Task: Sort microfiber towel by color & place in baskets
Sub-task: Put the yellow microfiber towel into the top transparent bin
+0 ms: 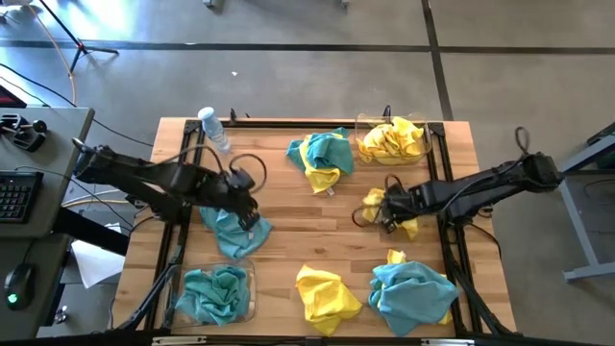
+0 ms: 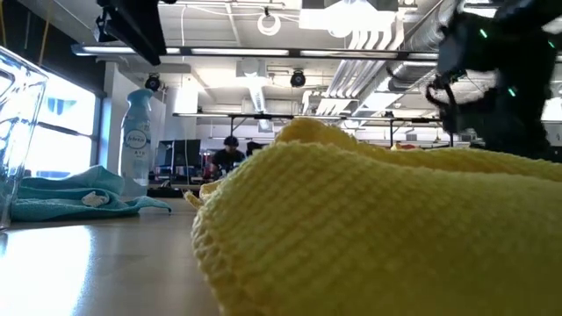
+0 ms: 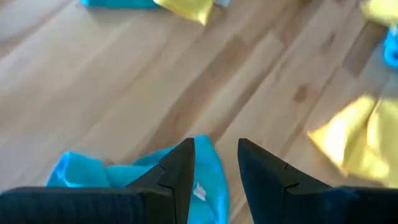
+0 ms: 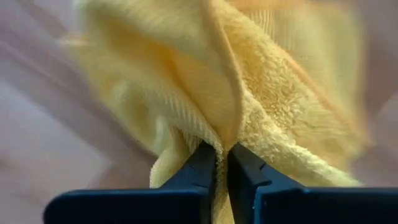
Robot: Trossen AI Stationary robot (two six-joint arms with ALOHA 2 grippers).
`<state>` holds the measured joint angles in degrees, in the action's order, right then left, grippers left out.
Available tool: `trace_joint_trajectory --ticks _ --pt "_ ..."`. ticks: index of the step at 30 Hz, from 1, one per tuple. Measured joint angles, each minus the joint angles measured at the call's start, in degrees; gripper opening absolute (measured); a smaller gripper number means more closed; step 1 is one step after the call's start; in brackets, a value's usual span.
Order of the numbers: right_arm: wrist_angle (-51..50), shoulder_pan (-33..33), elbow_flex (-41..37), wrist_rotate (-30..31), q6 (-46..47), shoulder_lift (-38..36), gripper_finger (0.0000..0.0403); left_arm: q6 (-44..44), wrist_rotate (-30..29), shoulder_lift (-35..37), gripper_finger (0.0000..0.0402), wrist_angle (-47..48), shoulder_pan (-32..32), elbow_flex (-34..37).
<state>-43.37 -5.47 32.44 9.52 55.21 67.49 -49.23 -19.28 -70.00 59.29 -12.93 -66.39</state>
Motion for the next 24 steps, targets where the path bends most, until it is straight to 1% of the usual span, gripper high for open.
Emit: trace_joint_trajectory --ticks 2,4,8,11,15,18,20,22,24 --pt "-4.0 2.2 4.7 0.9 -6.1 -1.5 0.0006 0.0 -0.8 1.6 0.0110 0.0 1.2 0.0" --pt "-9.4 4.7 10.2 2.3 -13.2 -2.7 0.0006 0.2 -1.7 2.7 0.0110 0.1 2.1 0.0" --pt "-16.7 10.8 23.7 7.4 -27.8 -4.5 0.0004 1.4 -2.3 4.4 0.0110 0.3 3.9 0.0" --pt "-18.2 16.6 33.2 9.6 -39.4 -4.6 0.0003 0.8 -2.4 4.7 0.0110 0.3 5.3 0.0" --pt "-18.1 27.0 42.5 9.7 -51.4 -3.7 0.0002 0.4 -2.7 4.6 0.0110 0.2 6.3 0.0" --pt "-15.4 35.1 45.5 6.4 -58.2 -2.6 0.0001 0.4 -2.9 4.5 0.0110 0.2 6.3 0.0" --pt "-14.4 40.6 45.9 1.5 -61.4 -1.4 0.0001 0.4 -3.1 4.5 0.0110 0.2 6.3 0.0" --pt "-15.6 45.8 45.7 -2.5 -64.5 0.6 0.0001 0.4 -3.1 4.5 0.0110 0.2 6.3 0.0" --pt "-18.2 50.1 45.4 -4.2 -67.8 3.1 0.0001 0.4 -3.1 4.5 0.0110 0.2 6.3 0.0"
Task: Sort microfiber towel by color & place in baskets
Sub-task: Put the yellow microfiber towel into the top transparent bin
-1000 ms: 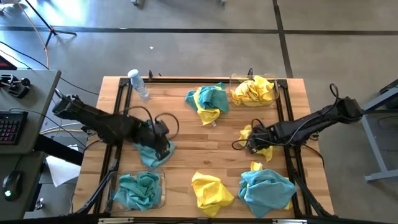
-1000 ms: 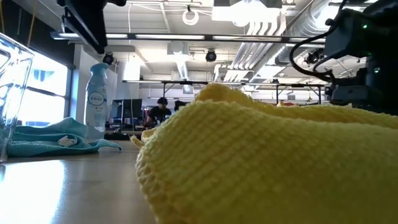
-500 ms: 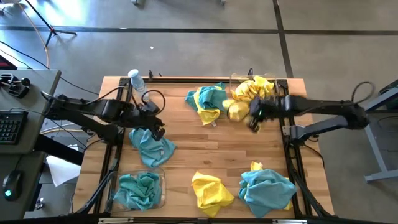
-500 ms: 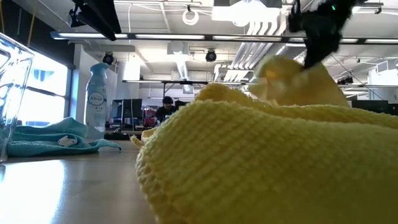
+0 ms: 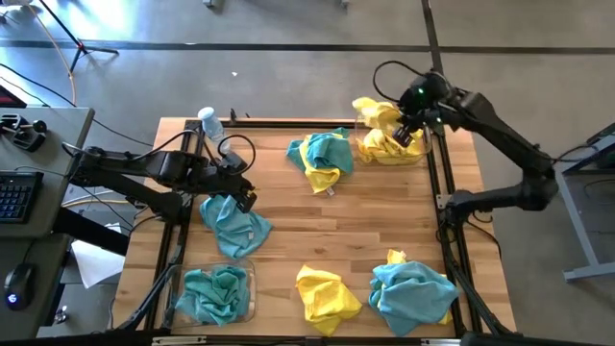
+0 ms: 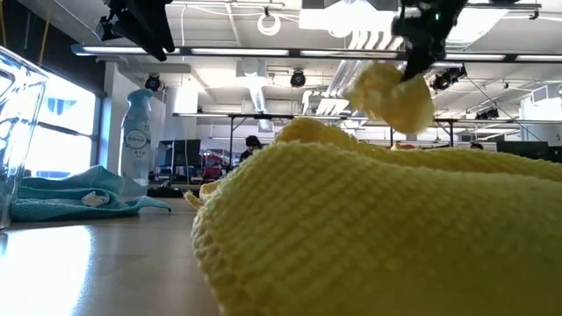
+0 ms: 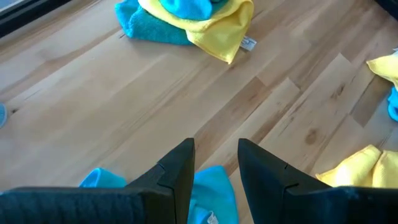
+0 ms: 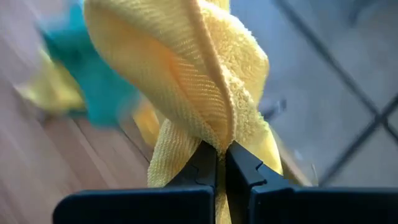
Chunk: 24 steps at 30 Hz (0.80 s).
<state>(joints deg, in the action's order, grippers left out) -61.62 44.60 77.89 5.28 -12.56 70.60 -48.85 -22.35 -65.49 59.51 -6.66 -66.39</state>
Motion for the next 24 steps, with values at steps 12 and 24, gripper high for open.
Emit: trace_joint_trajectory --ticks 12,24 --pt "-10.1 6.4 4.7 -0.9 -16.4 19.3 0.0000 -1.2 0.0 0.0 0.0110 0.0 0.0 0.0" --pt "-5.6 2.2 16.9 -9.7 -21.4 34.7 0.0000 -4.0 0.0 0.0 0.0110 0.1 0.0 0.0"
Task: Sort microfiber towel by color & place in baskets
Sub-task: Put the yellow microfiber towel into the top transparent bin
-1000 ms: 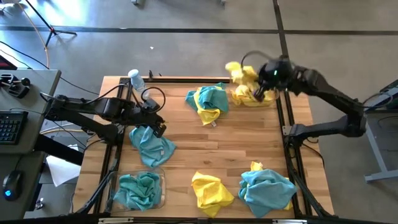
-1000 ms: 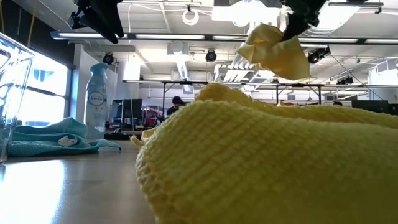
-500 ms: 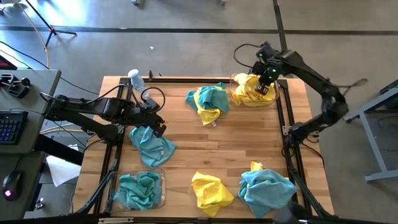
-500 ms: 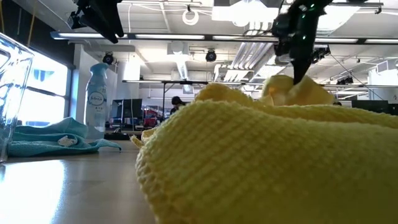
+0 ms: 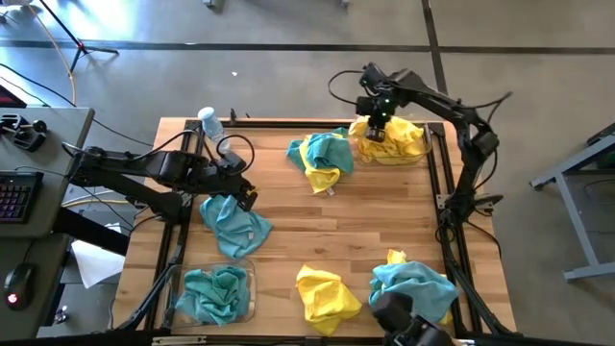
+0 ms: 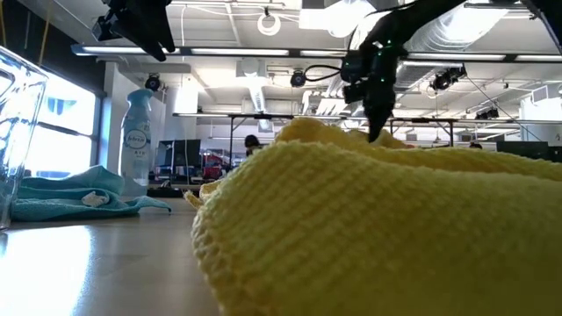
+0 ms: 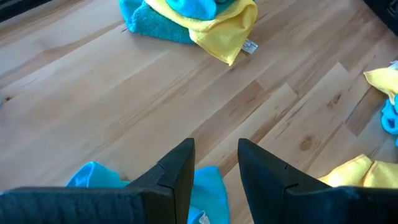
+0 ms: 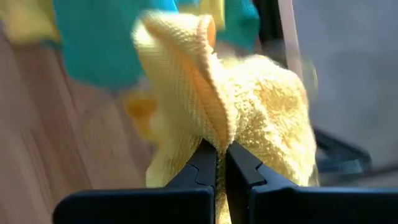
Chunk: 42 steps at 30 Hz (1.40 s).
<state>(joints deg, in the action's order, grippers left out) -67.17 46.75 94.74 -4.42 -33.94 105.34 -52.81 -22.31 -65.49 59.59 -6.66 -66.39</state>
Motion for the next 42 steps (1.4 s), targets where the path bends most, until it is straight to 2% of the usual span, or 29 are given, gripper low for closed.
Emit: trace_joint_trajectory --ticks 3,13,20,27,34,42 --pt "0.8 0.3 0.0 -2.3 0.0 1.9 0.0000 -1.0 0.0 0.0 0.0110 0.0 0.0 0.0" --pt "-1.7 3.8 0.0 -3.6 1.6 5.4 0.0000 -1.7 0.0 0.0 0.0110 0.1 -0.1 0.0" --pt "-1.7 4.6 -2.0 -3.8 -7.1 5.3 0.0000 -1.1 -0.4 0.0 0.0110 0.1 -0.1 0.0" --pt "7.6 3.2 -11.5 -2.3 -8.1 5.4 0.0000 -1.1 -1.0 0.0 0.0110 0.1 -0.1 0.0" --pt "18.2 0.7 -17.2 -0.3 -8.6 5.3 0.0004 -1.6 -1.2 0.0 0.0110 0.1 -0.1 0.0" --pt "19.6 1.3 -18.9 -2.6 -8.0 5.1 0.0053 -1.6 -0.9 0.0 0.0110 0.1 -0.1 0.0"
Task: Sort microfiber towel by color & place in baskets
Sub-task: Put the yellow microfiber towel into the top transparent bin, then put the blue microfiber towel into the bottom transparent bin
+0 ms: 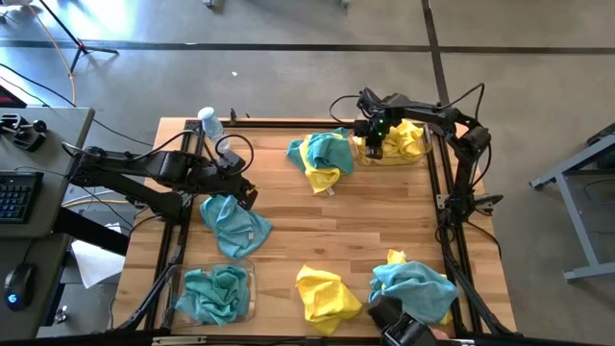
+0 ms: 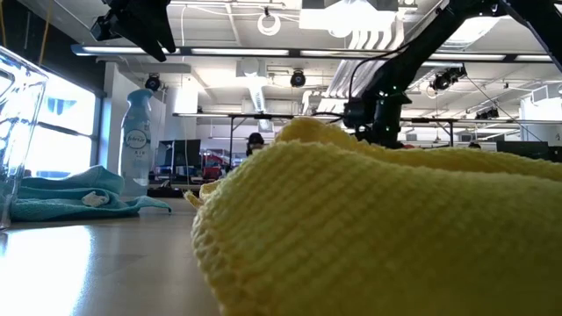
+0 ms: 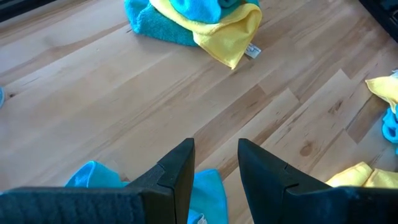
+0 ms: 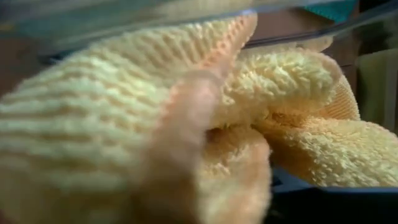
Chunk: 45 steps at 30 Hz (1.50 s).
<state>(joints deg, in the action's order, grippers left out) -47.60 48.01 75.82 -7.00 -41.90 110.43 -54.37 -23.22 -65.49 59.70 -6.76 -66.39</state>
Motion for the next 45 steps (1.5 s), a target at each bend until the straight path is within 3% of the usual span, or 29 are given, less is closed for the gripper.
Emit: trace_joint_trajectory --ticks 12,22,27,32,39,45 --pt "-9.0 0.3 6.9 3.1 3.4 -1.1 0.0156 0.0 0.1 0.0 0.0110 0.1 0.0 0.0" --pt "-17.7 0.9 14.5 3.1 7.6 -3.4 0.0165 0.0 0.6 0.0 0.0110 0.1 0.0 0.0" --pt "-19.9 1.0 15.0 6.2 12.6 -6.6 0.0165 0.0 0.6 0.0 0.0110 0.1 0.0 0.0" --pt "-20.1 1.6 13.4 4.4 18.6 -14.3 0.0133 0.0 0.6 0.0 0.0110 0.3 0.0 0.0" --pt "-19.2 -4.8 1.6 3.8 32.4 -29.7 0.0014 2.6 0.6 0.0 0.0110 0.3 0.0 0.0" --pt "-14.8 -18.1 -13.4 4.0 54.3 -43.2 0.0023 7.3 0.6 0.0 0.0110 0.3 0.0 0.0"
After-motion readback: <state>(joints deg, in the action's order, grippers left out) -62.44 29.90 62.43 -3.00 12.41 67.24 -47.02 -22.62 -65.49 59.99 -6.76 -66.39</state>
